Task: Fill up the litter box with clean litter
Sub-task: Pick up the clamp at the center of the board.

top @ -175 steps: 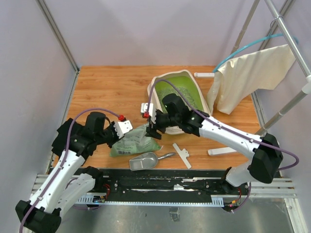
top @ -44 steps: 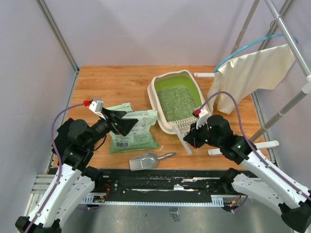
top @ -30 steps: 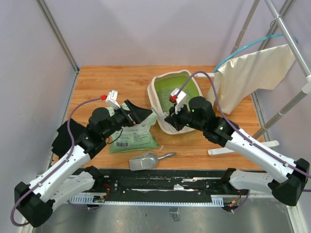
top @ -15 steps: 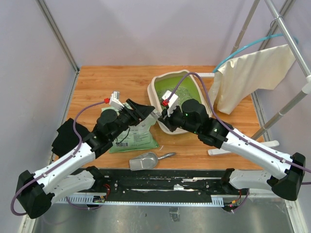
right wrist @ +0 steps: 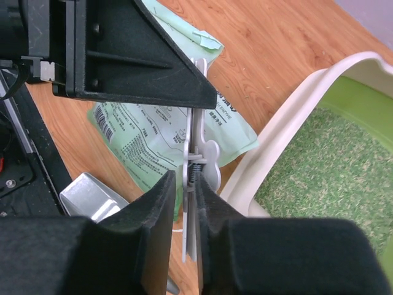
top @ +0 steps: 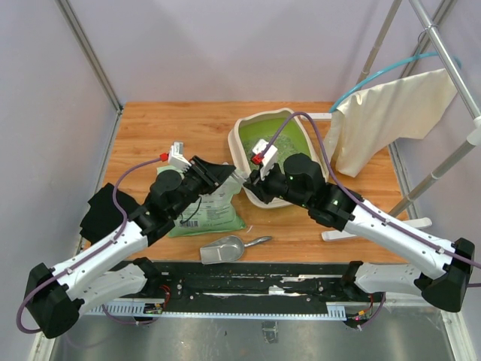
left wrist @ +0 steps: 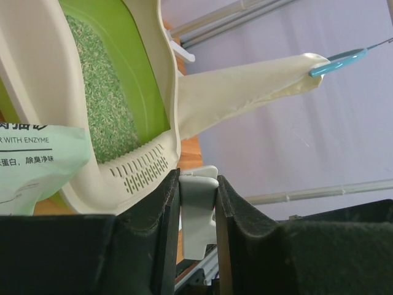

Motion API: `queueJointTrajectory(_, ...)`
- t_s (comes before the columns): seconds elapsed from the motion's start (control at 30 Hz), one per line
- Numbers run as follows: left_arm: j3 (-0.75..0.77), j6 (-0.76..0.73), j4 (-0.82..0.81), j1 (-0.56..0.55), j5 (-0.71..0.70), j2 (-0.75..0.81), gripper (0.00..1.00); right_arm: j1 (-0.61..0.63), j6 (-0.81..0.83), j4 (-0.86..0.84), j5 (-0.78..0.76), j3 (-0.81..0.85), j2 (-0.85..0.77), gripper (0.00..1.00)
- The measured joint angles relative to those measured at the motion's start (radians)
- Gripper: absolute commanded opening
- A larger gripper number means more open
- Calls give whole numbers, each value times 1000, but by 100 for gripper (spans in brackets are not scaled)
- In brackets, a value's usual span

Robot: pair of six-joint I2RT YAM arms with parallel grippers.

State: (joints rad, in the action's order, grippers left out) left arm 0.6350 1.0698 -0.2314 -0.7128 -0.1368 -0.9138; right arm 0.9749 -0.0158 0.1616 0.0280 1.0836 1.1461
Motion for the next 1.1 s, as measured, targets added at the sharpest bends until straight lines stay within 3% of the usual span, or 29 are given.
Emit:
queueJointTrajectory(0.2,0,-10,18,-2,-14,15,10,0,-20,23,-2,6,-24,64)
queueJointTrajectory(0.37,0,-18,48,-3,-27,40,10,-8,-41,117,-33,99,-16,77)
queueJointTrajectory(0.67,0,-23,56,-3,-32,61,10,-46,-85,194,61,186,87,71)
queueJointTrajectory(0.9,0,-23,58,-3,-34,67,10,-62,-100,228,132,186,119,52)
queueJointTrajectory(1.1,0,-27,59,-3,-34,67,10,-77,-108,229,177,186,119,53)
